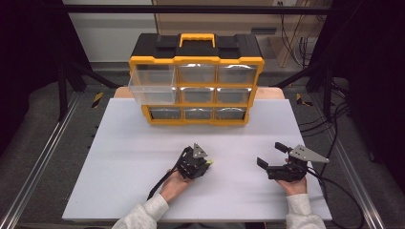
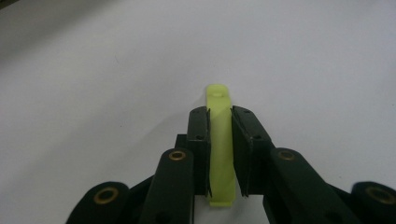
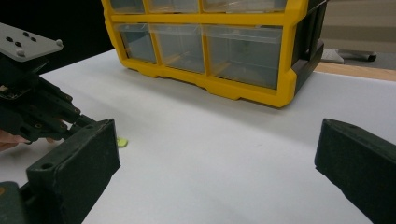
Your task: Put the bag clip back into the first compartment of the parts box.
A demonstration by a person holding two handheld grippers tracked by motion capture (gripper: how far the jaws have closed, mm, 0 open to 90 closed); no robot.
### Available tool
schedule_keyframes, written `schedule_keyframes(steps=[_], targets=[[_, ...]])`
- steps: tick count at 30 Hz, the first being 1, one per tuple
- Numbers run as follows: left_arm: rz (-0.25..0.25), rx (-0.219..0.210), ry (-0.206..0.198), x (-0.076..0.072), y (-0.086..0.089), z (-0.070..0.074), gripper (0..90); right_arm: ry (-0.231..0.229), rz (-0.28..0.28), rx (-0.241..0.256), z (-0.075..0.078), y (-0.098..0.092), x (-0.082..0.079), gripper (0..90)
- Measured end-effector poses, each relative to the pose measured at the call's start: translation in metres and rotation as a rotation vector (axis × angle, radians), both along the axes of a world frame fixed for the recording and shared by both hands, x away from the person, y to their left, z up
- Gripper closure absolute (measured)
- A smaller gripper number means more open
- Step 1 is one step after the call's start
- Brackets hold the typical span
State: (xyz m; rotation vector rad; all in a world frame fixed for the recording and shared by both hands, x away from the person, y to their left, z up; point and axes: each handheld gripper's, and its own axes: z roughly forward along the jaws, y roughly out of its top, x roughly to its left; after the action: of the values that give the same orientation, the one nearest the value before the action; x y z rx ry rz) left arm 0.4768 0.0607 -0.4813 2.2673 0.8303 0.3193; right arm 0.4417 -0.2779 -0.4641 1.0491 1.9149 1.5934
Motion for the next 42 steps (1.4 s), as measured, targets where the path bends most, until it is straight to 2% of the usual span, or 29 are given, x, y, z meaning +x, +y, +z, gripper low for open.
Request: schedule_keyframes(steps=[29,34,42], targets=[[0.007,-0.046,-0.010,-0.002,0.008,0.015,77.4,0.005,0.005,-0.003,0.000,0.001,0.000,0.4],[0.013,-0.076,-0.012,-0.002,0.013,0.022,77.4,0.003,0.006,-0.002,-0.001,0.001,0.000,0.4],[0.017,-0.098,-0.014,-0.004,0.017,0.029,77.4,0.007,0.005,-0.003,0.000,0.001,0.000,0.4]])
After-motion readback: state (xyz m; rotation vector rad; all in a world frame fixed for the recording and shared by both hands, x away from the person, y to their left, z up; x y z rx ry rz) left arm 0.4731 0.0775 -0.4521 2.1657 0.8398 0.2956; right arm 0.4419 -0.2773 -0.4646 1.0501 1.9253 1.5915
